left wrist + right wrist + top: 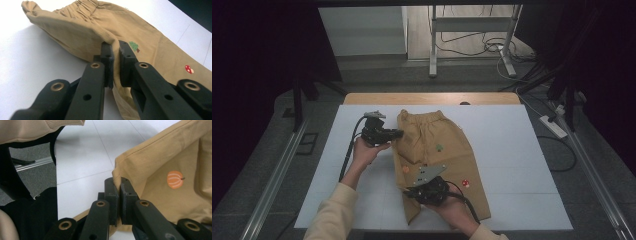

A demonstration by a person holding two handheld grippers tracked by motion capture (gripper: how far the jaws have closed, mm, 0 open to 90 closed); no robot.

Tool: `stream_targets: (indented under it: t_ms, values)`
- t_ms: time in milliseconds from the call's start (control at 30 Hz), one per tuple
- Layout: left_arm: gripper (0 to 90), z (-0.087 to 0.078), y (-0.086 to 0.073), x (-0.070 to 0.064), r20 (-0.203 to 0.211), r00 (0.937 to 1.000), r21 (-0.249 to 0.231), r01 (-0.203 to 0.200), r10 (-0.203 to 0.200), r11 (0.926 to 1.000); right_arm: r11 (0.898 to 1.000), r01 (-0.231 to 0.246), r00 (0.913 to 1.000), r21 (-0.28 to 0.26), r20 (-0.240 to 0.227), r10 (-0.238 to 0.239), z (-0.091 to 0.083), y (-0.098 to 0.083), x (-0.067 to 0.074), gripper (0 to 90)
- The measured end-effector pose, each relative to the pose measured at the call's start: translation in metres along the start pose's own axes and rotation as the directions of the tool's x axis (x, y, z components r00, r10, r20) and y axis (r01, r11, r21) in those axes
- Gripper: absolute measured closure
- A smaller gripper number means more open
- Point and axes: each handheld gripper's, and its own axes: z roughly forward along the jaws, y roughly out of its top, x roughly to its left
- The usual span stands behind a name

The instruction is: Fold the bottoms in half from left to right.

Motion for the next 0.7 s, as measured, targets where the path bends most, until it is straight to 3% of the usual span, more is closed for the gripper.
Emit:
stream_targets:
  t_ms: [700]
  values:
    - [83.6, 0.011, 0.011, -0.013, 0.014, 0.9995, 0.008, -0.027, 0.027, 0.9996, 0.999, -0.054, 0.9974, 0.003, 0.048, 0.054, -0.024, -0.023, -0.014, 85.7]
